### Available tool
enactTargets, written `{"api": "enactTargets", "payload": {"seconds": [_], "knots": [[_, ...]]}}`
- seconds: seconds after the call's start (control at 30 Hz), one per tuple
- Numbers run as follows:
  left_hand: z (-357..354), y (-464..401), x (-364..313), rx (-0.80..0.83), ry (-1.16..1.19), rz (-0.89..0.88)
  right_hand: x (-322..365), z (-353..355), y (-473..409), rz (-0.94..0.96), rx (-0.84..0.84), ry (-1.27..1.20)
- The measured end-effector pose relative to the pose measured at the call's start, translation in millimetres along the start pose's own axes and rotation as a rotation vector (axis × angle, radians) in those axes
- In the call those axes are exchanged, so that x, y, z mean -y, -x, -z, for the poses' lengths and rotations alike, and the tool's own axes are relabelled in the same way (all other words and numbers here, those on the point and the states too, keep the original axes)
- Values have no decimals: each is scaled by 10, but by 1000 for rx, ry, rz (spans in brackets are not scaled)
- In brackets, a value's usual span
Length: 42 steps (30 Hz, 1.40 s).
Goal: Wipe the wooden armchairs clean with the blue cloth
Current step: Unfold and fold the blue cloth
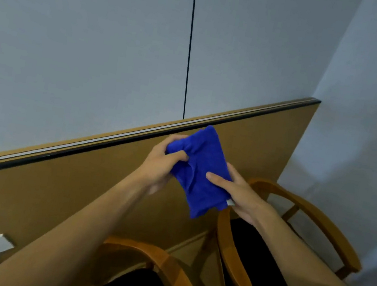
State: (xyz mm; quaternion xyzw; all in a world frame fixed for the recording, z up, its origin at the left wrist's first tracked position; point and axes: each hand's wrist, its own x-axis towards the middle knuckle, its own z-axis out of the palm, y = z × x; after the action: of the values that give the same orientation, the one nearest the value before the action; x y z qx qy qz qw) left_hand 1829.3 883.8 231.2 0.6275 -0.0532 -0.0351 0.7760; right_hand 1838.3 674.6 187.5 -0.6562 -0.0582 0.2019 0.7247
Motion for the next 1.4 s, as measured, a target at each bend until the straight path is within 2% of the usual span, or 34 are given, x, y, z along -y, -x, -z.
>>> {"api": "enactTargets", "payload": {"seconds": [0.07,0.13,0.2,0.23,0.33,0.47,0.53,0.6,0.83,1.1,1.3,1.4], "knots": [[8,-16,0,105,83,67,-82,66,59,-32,125,-99],[60,-61,-15,199,111,154,-79,121,151,-14,117,11],[71,-118,-25,321,-39,227,-29,230,244,-18,57,188],[33,-150,-19,383,-212,226,27,298,297,-27,39,269],[-269,-236,18,564,-740,56,227,533,486,-46,32,544],[-839,-306,157,772,-927,-260,424,977,941,-115,-14,969],[-1224,-334,272,850,-1088,-362,434,1259,1230,-113,-100,1169],[-1693,-327,402,926,-1202,-415,408,1524,1545,-115,-196,1254],[-3350,-173,652,1154,-1102,-467,397,2512,2918,-135,-408,1221],[-5270,263,1019,1368,-1040,-748,205,3431,4580,-308,-675,1132],[-6477,750,1258,1578,-889,-836,142,3716,5733,-363,-862,1100],[-7003,951,1337,1677,-815,-861,61,3860,6164,-461,-963,1066]]}}
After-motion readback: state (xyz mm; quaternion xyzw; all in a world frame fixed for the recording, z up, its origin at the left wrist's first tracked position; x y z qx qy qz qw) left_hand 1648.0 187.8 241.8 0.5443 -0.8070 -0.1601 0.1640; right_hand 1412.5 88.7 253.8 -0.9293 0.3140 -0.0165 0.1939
